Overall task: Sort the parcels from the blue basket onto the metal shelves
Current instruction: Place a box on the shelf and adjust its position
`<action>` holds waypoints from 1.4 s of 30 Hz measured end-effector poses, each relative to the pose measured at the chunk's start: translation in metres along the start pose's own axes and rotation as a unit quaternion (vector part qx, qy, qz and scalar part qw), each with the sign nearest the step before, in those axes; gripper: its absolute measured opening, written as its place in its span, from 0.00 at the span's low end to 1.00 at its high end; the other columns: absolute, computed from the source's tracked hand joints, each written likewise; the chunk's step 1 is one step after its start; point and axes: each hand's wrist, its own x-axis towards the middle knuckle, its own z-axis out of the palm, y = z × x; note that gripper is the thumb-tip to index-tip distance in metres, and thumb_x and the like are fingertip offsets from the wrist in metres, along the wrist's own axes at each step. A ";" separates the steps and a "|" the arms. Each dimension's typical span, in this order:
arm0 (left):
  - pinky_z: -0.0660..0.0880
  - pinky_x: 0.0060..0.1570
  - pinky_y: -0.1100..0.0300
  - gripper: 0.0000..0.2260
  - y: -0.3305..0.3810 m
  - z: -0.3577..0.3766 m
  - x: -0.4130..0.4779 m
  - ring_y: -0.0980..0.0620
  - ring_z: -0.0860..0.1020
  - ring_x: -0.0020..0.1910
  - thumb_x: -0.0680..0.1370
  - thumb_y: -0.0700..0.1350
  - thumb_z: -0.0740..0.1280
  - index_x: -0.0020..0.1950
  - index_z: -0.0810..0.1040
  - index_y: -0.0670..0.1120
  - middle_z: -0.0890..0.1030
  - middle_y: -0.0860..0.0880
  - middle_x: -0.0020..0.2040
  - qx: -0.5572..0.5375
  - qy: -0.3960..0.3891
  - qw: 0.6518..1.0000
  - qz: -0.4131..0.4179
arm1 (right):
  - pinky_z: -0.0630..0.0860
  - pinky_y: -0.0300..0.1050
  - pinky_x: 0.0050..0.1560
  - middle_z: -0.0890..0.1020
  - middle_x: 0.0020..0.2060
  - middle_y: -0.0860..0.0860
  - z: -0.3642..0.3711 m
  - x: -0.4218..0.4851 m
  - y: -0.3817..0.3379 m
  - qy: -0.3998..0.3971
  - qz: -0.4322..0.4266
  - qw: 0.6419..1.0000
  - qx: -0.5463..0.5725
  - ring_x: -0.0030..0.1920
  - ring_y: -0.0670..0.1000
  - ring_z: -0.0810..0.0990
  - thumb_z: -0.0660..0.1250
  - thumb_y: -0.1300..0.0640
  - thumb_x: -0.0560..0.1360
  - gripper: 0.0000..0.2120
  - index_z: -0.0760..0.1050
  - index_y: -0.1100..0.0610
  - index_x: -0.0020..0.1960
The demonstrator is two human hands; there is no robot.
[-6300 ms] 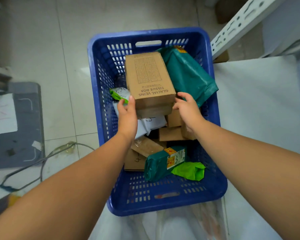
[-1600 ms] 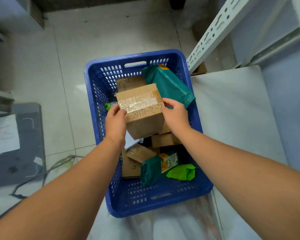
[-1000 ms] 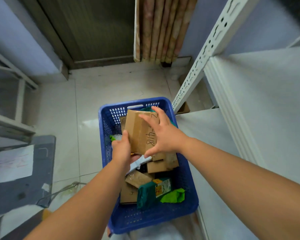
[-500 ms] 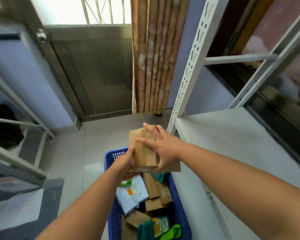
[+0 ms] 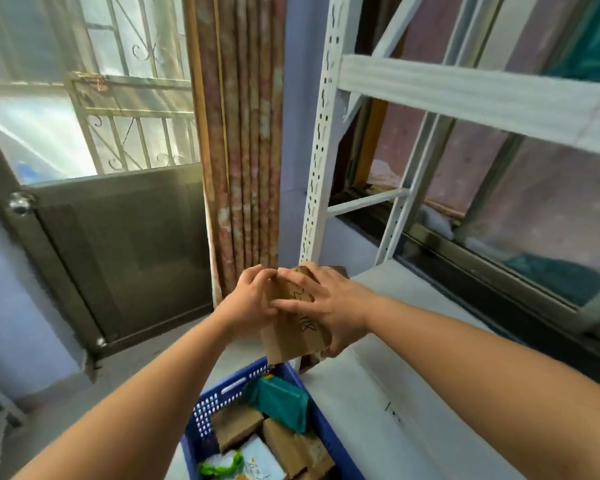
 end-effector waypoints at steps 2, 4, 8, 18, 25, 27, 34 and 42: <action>0.70 0.66 0.50 0.30 0.014 -0.014 -0.002 0.46 0.64 0.70 0.74 0.50 0.70 0.72 0.59 0.52 0.56 0.49 0.74 -0.072 -0.015 0.997 0.011 | 0.50 0.66 0.72 0.30 0.74 0.44 -0.022 -0.012 -0.005 0.013 0.025 1.000 0.010 0.75 0.62 0.39 0.72 0.35 0.64 0.54 0.36 0.35 0.74; 0.72 0.63 0.50 0.30 0.029 -0.026 -0.004 0.46 0.68 0.65 0.70 0.52 0.71 0.68 0.62 0.53 0.63 0.46 0.68 -0.153 -0.022 0.988 0.027 | 0.53 0.66 0.72 0.32 0.75 0.44 -0.045 -0.024 -0.011 0.038 0.053 0.997 0.036 0.76 0.62 0.42 0.73 0.34 0.63 0.55 0.37 0.35 0.74; 0.76 0.48 0.55 0.17 0.066 -0.041 -0.007 0.46 0.77 0.53 0.76 0.41 0.67 0.62 0.66 0.50 0.75 0.46 0.52 -0.265 -0.057 0.960 0.065 | 0.53 0.65 0.73 0.33 0.75 0.43 -0.084 -0.058 -0.013 0.043 0.106 0.991 0.072 0.76 0.58 0.39 0.73 0.35 0.63 0.55 0.35 0.33 0.73; 0.76 0.52 0.53 0.17 0.148 -0.055 -0.008 0.47 0.78 0.53 0.79 0.56 0.61 0.62 0.75 0.48 0.79 0.46 0.53 -0.250 -0.076 0.961 0.088 | 0.71 0.52 0.64 0.53 0.78 0.53 -0.117 -0.169 0.002 0.118 0.416 0.871 0.233 0.72 0.55 0.66 0.75 0.42 0.67 0.55 0.36 0.40 0.76; 0.60 0.68 0.45 0.20 0.161 -0.062 -0.020 0.49 0.66 0.66 0.80 0.59 0.57 0.68 0.69 0.51 0.68 0.56 0.59 -0.332 -0.096 0.937 0.046 | 0.77 0.52 0.56 0.80 0.57 0.53 -0.118 -0.178 -0.005 0.260 0.513 0.623 0.530 0.53 0.53 0.79 0.57 0.40 0.79 0.23 0.73 0.53 0.65; 0.59 0.70 0.45 0.16 0.165 -0.066 -0.024 0.52 0.66 0.62 0.80 0.59 0.58 0.62 0.68 0.51 0.68 0.58 0.55 -0.361 -0.102 0.926 0.042 | 0.69 0.52 0.63 0.74 0.66 0.56 -0.126 -0.169 -0.006 0.302 0.536 0.561 0.554 0.63 0.57 0.73 0.49 0.39 0.81 0.27 0.69 0.55 0.70; 0.75 0.52 0.49 0.17 0.187 -0.102 -0.040 0.48 0.76 0.52 0.79 0.56 0.60 0.62 0.65 0.48 0.75 0.46 0.54 -0.463 -0.011 0.883 0.075 | 0.58 0.59 0.72 0.70 0.70 0.53 -0.159 -0.134 -0.014 0.348 0.462 0.495 0.648 0.71 0.57 0.65 0.46 0.27 0.73 0.35 0.71 0.47 0.67; 0.75 0.49 0.54 0.15 0.193 -0.162 -0.062 0.51 0.76 0.54 0.78 0.46 0.61 0.66 0.69 0.54 0.76 0.51 0.57 -0.456 0.089 0.861 0.207 | 0.75 0.49 0.56 0.80 0.56 0.53 -0.207 -0.113 -0.014 0.456 0.273 0.472 0.703 0.57 0.54 0.77 0.62 0.47 0.78 0.16 0.72 0.50 0.65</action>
